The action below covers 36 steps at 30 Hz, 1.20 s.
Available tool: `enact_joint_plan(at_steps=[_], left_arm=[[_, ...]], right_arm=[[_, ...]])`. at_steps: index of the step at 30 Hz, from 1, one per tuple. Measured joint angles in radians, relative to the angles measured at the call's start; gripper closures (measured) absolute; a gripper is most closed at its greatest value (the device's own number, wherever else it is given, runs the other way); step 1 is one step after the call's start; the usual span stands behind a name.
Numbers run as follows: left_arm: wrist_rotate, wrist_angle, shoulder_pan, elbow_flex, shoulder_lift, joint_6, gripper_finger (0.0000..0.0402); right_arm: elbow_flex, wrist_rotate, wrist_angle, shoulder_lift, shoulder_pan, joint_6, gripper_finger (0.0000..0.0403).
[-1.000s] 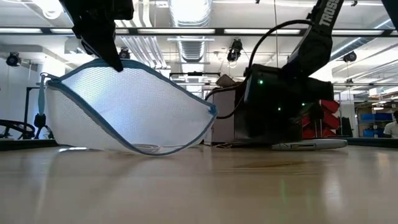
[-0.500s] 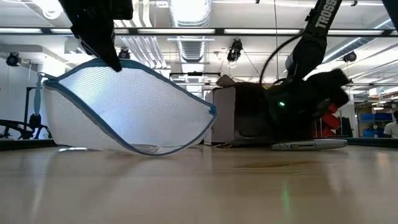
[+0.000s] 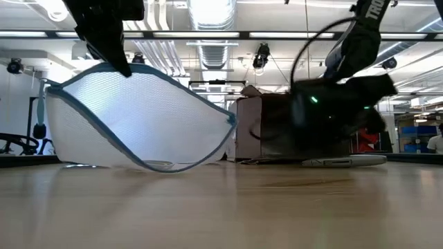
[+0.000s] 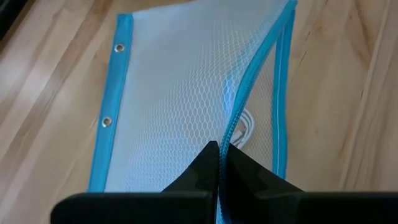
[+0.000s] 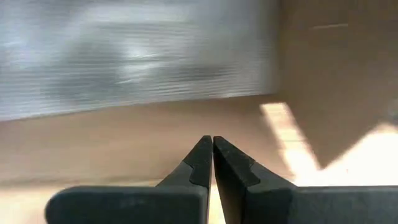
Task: Unpack boxes
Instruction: Remove the transparent zip bag containing the pen holder from the cardboard box
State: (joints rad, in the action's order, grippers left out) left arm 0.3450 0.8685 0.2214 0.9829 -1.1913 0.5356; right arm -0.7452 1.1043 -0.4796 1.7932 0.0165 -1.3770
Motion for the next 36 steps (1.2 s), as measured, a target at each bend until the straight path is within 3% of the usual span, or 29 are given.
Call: enact_joint_plan(at_steps=[4,6,13,19,24,27,36], left_arm=[[-0.005,0.023,0.002,0.000,0.044,0.027,0.0401],[-0.005,0.022,0.008,0.000,0.068,0.039,0.0401],[0.028,0.021,0.076,0.000,0.123,0.063,0.0401],[0.060,0.006,0.096,0.000,0.100,0.078,0.0401],[0.061,-0.005,0.096,0.000,0.053,0.109,0.0401],[0.062,-0.011,0.097,0.000,0.021,0.121,0.0401],[0.063,-0.026,0.097,0.000,-0.043,0.133,0.0401]], right_arm=[[0.004,-0.121,0.444,0.000,0.011,0.448,0.0403],[0.005,-0.144,0.583,0.000,0.031,0.596,0.0403],[0.022,-0.110,0.708,-0.004,0.099,0.729,0.0403],[0.075,-0.247,1.116,-0.004,0.140,1.014,0.0403],[0.079,-0.259,1.122,-0.005,0.231,1.037,0.0403],[0.079,-0.362,1.113,-0.005,0.267,1.037,0.0403],[0.077,-0.465,0.964,0.004,0.257,0.923,0.0403]])
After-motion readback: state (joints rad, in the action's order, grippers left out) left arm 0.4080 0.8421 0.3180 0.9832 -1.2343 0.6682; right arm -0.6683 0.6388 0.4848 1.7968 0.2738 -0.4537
